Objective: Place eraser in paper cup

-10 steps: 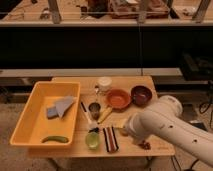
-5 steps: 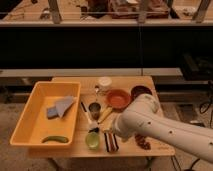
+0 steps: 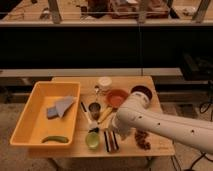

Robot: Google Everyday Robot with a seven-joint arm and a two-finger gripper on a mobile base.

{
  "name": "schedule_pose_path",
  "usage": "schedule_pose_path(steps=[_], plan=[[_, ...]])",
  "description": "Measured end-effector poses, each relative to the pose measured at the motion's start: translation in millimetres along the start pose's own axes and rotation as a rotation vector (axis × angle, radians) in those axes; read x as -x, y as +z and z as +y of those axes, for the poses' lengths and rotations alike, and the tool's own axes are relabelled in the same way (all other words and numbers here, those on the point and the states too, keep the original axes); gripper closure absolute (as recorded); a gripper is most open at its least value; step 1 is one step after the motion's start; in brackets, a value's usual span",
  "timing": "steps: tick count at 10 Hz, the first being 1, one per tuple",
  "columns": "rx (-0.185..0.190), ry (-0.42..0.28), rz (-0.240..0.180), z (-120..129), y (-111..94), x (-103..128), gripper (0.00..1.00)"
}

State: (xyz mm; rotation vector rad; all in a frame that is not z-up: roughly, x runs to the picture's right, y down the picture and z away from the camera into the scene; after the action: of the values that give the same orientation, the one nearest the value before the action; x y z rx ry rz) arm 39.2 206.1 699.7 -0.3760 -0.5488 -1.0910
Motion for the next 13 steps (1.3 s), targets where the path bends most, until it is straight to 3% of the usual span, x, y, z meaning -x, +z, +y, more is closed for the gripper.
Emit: schedule_pose_path(steps=[4, 8, 13], plan=[[0.036, -0.002, -0.022, 4, 34, 1, 0.35], [0.047, -0.02, -0.023, 1, 55, 10, 0.35], [0.057, 0.007, 0.0, 6, 65, 7, 0.35]])
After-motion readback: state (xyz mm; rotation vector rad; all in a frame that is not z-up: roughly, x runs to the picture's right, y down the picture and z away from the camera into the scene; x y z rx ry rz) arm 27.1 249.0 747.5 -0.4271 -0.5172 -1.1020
